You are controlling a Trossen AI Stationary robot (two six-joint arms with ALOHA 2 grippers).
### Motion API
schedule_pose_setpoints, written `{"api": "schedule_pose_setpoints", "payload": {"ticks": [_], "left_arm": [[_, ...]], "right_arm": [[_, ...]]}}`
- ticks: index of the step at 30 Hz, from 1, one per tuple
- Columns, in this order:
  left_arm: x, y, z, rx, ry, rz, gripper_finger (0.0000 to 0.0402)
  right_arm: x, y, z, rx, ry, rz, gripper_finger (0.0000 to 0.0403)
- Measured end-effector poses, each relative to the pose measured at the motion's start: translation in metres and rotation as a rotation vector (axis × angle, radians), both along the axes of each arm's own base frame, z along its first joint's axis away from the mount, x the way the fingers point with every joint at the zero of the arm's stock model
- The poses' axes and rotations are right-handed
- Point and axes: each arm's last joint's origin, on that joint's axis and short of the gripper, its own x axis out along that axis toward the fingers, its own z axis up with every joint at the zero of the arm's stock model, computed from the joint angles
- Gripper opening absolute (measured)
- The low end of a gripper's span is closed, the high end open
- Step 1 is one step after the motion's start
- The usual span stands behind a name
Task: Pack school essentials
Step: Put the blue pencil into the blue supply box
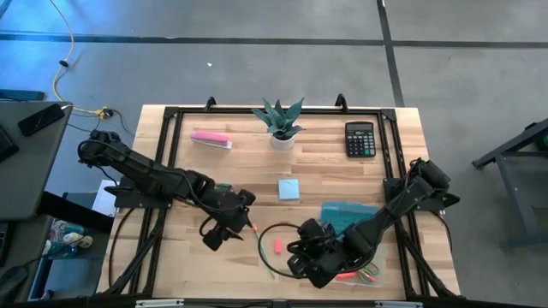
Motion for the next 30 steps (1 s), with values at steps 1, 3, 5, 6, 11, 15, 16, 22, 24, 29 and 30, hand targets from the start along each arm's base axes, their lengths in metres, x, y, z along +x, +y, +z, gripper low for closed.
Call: {"api": "schedule_pose_setpoints", "payload": {"ticks": [1, 3, 5, 6, 11, 15, 16, 22, 24, 29, 30], "left_arm": [[-0.001, -0.002, -0.002, 0.006, 0.013, -0.01, 0.0193], [-0.001, -0.007, -0.007, 0.026, 0.041, -0.041, 0.0193], [-0.004, -0.012, -0.015, 0.061, 0.095, -0.083, 0.0193], [-0.004, -0.014, -0.019, 0.078, 0.121, -0.104, 0.0193], [0.0, -0.027, -0.038, 0.168, 0.157, -0.182, 0.0193], [0.008, -0.03, -0.054, 0.274, 0.163, -0.224, 0.0193], [0.011, -0.029, -0.058, 0.288, 0.166, -0.225, 0.0193], [0.025, -0.019, -0.082, 0.313, 0.223, -0.206, 0.0193], [0.029, -0.014, -0.088, 0.309, 0.243, -0.191, 0.0193], [0.038, -0.001, -0.098, 0.283, 0.256, -0.196, 0.0193], [0.039, 0.002, -0.099, 0.285, 0.255, -0.197, 0.0193]], "right_arm": [[0.0, 0.0, 0.0, -0.003, 0.004, -0.001, 0.0108], [-0.001, -0.003, -0.001, -0.014, 0.021, -0.007, 0.0108], [-0.002, -0.004, -0.002, -0.016, 0.032, -0.016, 0.0108], [-0.002, -0.004, -0.002, -0.017, 0.037, -0.02, 0.0108], [-0.003, -0.004, -0.003, 0.003, 0.056, -0.012, 0.0108], [-0.003, -0.003, -0.003, 0.011, 0.062, -0.006, 0.0108], [-0.003, -0.003, -0.003, 0.011, 0.063, -0.006, 0.0108], [-0.002, -0.006, -0.003, 0.007, 0.067, -0.013, 0.0108], [-0.001, -0.008, -0.003, 0.007, 0.067, -0.019, 0.0108], [0.002, -0.011, -0.003, 0.007, 0.067, -0.031, 0.0108], [0.003, -0.012, -0.003, 0.008, 0.067, -0.034, 0.0108]]}}
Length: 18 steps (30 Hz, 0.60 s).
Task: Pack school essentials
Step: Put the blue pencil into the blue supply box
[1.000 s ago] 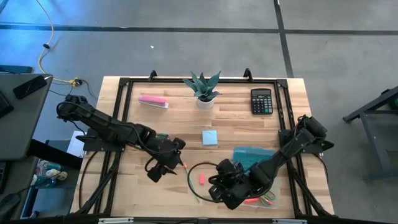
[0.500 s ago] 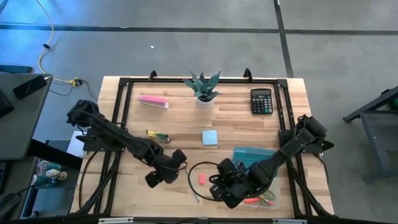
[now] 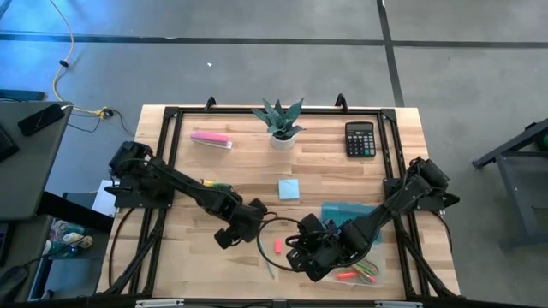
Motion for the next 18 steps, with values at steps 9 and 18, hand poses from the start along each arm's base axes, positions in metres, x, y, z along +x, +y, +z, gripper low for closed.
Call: {"api": "schedule_pose_setpoints", "payload": {"ticks": [9, 18], "left_arm": [[0.01, 0.015, -0.019, 0.038, 0.013, -0.05, 0.0193], [0.019, 0.026, -0.04, -0.008, 0.049, -0.035, 0.0193]], "right_arm": [[0.004, -0.006, 0.0, -0.001, 0.0, -0.02, 0.0108], [0.006, -0.012, -0.001, -0.01, 0.012, -0.033, 0.0108]]}}
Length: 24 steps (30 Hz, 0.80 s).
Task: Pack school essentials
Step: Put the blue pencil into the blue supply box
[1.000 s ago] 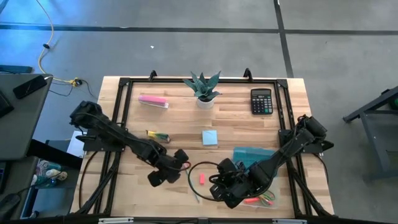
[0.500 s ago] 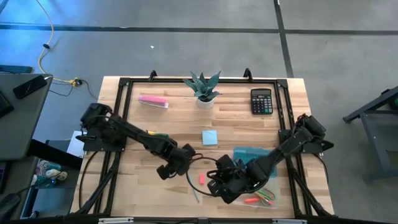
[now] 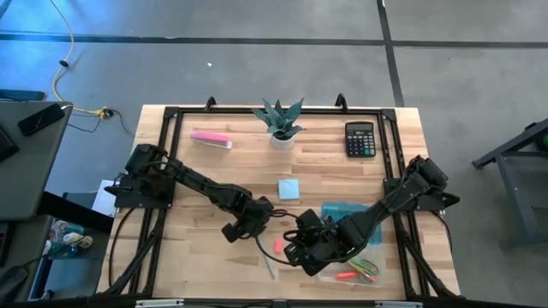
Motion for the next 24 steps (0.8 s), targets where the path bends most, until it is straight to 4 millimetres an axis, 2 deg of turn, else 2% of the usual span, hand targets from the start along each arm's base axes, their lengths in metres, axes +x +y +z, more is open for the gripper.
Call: {"api": "schedule_pose_setpoints", "payload": {"ticks": [7, 17, 24], "left_arm": [[0.002, 0.007, -0.01, -0.073, 0.045, 0.008, 0.017], [0.001, 0.006, -0.012, -0.129, 0.07, 0.043, 0.0075], [0.001, 0.006, -0.012, -0.144, 0.086, 0.086, 0.0016]], "right_arm": [[0.002, -0.005, 0.0, -0.005, 0.006, -0.011, 0.0108], [0.004, -0.007, 0.0, 0.012, 0.002, -0.04, 0.0108], [-0.002, 0.002, 0.0, 0.042, -0.007, -0.058, 0.0108]]}}
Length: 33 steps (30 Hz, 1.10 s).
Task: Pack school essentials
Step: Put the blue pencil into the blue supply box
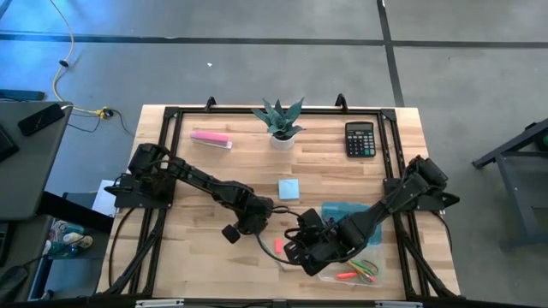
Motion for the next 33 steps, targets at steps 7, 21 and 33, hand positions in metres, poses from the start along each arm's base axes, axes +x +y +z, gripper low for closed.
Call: {"api": "schedule_pose_setpoints", "payload": {"ticks": [7, 21, 33], "left_arm": [[-0.001, 0.0, 0.002, -0.027, 0.015, 0.043, 0.002], [-0.009, -0.001, 0.023, -0.076, 0.019, 0.062, 0.0017], [-0.011, -0.002, 0.052, -0.169, -0.049, 0.125, 0.0017]], "right_arm": [[-0.006, 0.009, 0.0, 0.028, -0.009, -0.015, 0.0108], [-0.018, 0.026, 0.018, -0.026, -0.094, 0.001, 0.0108], [-0.038, 0.044, 0.021, -0.181, -0.224, -0.035, 0.0108]]}}
